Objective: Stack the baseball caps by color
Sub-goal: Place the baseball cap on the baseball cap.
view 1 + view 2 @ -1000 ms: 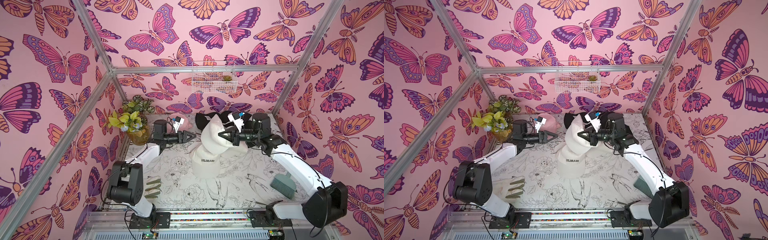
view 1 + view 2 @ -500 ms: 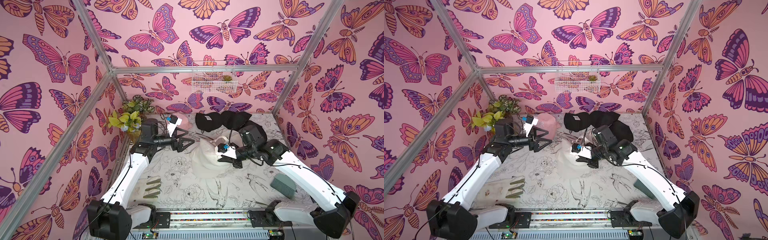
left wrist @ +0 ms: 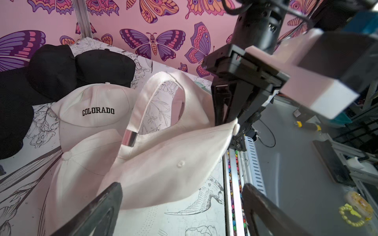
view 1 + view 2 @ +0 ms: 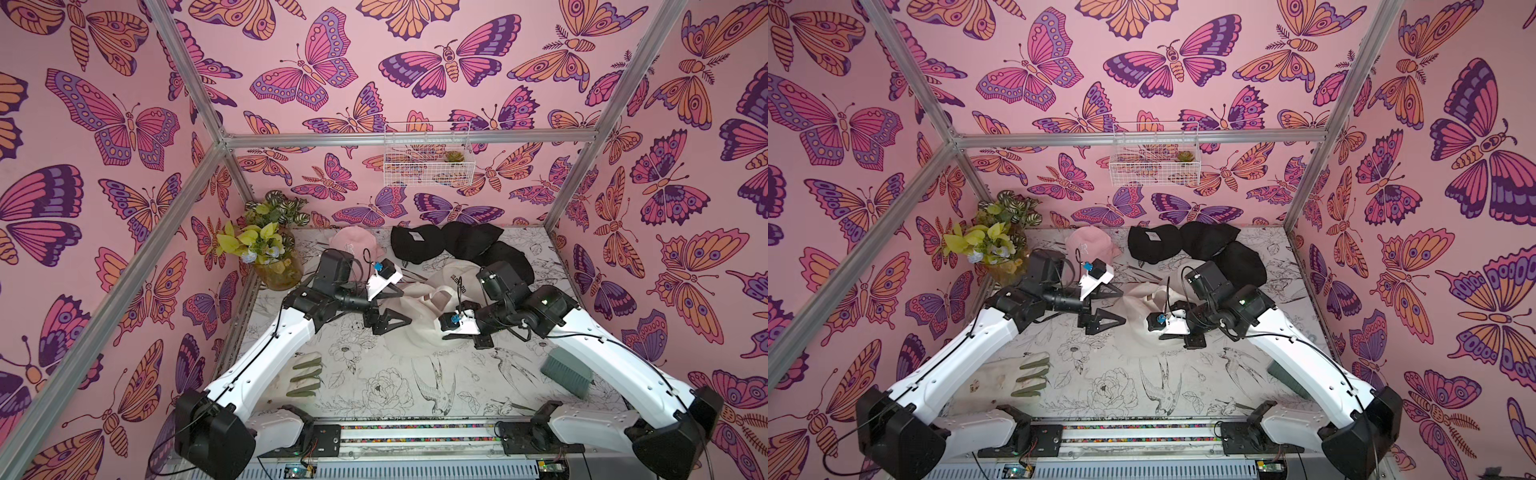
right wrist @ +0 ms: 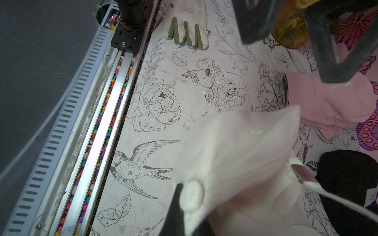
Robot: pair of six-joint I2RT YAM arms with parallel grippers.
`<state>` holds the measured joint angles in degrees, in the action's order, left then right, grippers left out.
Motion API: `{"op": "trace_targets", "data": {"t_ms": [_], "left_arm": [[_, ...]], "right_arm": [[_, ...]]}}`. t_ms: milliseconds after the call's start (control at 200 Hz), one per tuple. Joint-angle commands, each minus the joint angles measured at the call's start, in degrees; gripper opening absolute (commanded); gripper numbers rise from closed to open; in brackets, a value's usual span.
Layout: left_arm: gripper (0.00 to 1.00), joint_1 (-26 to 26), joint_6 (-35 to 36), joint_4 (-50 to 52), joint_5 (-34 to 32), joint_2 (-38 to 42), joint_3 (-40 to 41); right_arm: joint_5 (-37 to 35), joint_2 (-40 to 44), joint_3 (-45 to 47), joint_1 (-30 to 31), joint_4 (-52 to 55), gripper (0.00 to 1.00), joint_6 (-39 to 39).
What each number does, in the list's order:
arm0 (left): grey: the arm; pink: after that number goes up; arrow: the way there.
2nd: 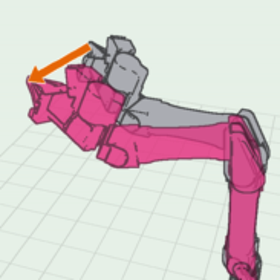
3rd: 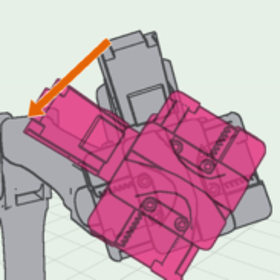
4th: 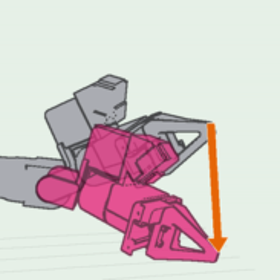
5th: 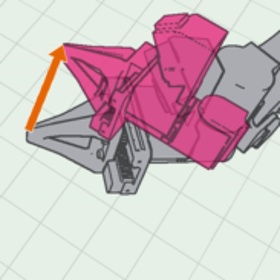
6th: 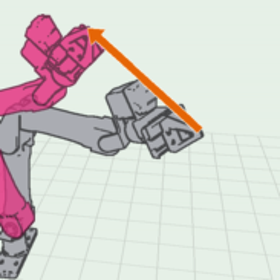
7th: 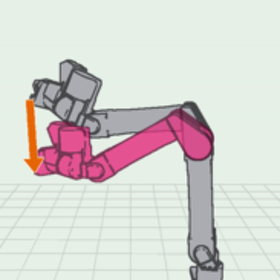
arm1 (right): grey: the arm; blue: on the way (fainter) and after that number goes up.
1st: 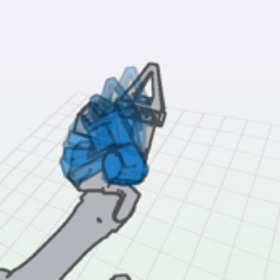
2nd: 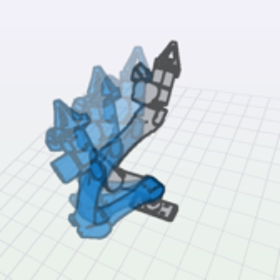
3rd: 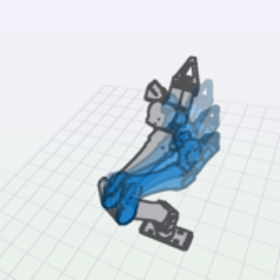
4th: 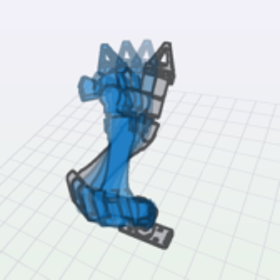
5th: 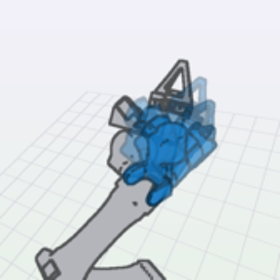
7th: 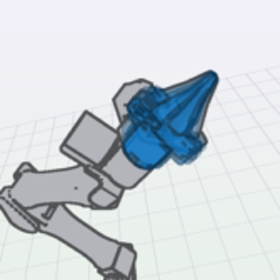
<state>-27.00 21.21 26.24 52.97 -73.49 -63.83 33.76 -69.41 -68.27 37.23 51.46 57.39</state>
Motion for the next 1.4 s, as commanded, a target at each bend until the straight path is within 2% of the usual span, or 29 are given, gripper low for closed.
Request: {"op": "trace_targets", "data": {"t_ms": [0, 190, 355, 566, 716, 766, 841, 866, 886, 906, 1016, 1086, 1272, 1397], "left_arm": [[0.89, -2.17, 7.79, 4.55, -4.9, -3.05, -2.41], [0.75, -3.39, 10.92, 8.32, -7.0, -7.01, -5.28], [0.7, -3.93, 11.82, 9.12, -9.2, -9.22, -6.21], [0.71, -4.28, 13.52, 10.14, -3.66, -9.91, -6.67], [0.63, -4.28, 14.38, 10.91, -2.19, -10.07, -6.39], [0.55, -4.28, 14.79, 11.56, -1.95, -10.15, -6.54], [0.38, -4.28, 15.8, 13.01, -1.73, -10.46, -7.08], [0.27, -4.28, 16.19, 13.83, -1.8, -10.61, -7.49], [0.09, -4.28, 16.51, 14.48, -2.05, -10.69, -7.9], [0.0, -4.28, 16.46, 14.81, -2.73, -10.75, -8.28], [0.0, -4.04, 15.61, 14.94, -7.62, -10.39, -8.91], [0.0, -3.77, 15.44, 14.84, -8.08, -9.87, -9.17], [0.0, -1.78, 10.95, 13.2, -4.54, -7.39, -10.15], [0.0, 1.55, 8.04, 9.72, 2.63, -4.37, -8.5]], "right_arm": [[1.83, 0.34, -0.24, 0.42, -0.18, 0.0, 2.37], [2.78, -0.12, -0.72, 0.48, 0.79, 0.0, 2.36], [4.39, -0.76, -0.72, 0.68, 1.11, 0.0, 2.92], [4.45, -1.66, -0.55, 0.68, -0.39, 0.0, 3.08], [4.8, -1.83, -0.38, 0.76, -1.25, 0.0, 3.12], [4.76, -1.79, -0.16, 0.73, -1.73, 0.0, 3.09], [4.49, -1.62, 0.06, 0.73, -2.48, 0.0, 2.94], [4.47, -1.53, 0.15, 0.71, -2.51, 0.0, 2.95], [4.56, -1.49, 0.22, 0.65, -2.51, 0.0, 2.81], [4.7, -1.37, 0.29, 0.71, -2.58, 0.0, 2.74], [4.81, -0.22, 1.97, 0.65, -4.59, 0.0, 1.3], [4.56, -0.17, 2.69, 0.72, -4.92, 0.0, 0.28], [5.28, -1.09, 3.04, -0.11, -4.19, 0.12, -2.32], [6.88, -1.52, 3.45, -1.36, -4.05, 0.2, -3.64]]}}
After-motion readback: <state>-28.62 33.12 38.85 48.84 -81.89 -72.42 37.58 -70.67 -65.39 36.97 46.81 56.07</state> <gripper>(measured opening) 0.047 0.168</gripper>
